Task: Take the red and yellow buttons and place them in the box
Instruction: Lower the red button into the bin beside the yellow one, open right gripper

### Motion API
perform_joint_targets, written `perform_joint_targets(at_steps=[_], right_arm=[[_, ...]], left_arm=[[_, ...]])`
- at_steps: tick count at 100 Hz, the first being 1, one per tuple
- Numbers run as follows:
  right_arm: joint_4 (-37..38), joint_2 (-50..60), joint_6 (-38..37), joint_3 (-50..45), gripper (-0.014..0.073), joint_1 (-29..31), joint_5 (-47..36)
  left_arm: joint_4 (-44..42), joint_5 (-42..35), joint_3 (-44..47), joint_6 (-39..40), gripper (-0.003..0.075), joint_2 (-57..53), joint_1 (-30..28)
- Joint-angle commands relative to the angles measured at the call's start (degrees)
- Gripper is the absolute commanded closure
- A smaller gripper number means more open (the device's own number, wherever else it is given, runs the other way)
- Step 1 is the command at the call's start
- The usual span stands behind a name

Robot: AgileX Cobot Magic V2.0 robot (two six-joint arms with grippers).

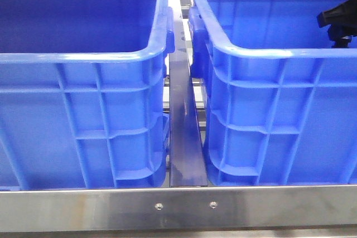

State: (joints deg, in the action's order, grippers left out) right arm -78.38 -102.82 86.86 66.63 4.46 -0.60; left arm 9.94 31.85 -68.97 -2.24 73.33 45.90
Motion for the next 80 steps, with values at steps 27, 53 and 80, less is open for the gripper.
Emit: perform_joint_targets(at_steps=[27, 53, 80], right_arm=[[-0.3, 1.7, 0.7, 2.0, 0.0304, 0.0, -0.1], [-0.4, 2.0, 0.7, 2.0, 0.0175, 0.0, -0.5], [-0.4, 3.8, 0.7, 2.0, 0.0175, 0.0, -0.5]], left_arm=[[0.4, -3.8, -2.1, -0.1, 0.0155, -1.9, 0.4], [0.4, -3.8, -2.1, -0.1, 0.0155, -1.9, 0.4], [0.4, -3.8, -2.1, -0.1, 0.0155, -1.9, 0.4]])
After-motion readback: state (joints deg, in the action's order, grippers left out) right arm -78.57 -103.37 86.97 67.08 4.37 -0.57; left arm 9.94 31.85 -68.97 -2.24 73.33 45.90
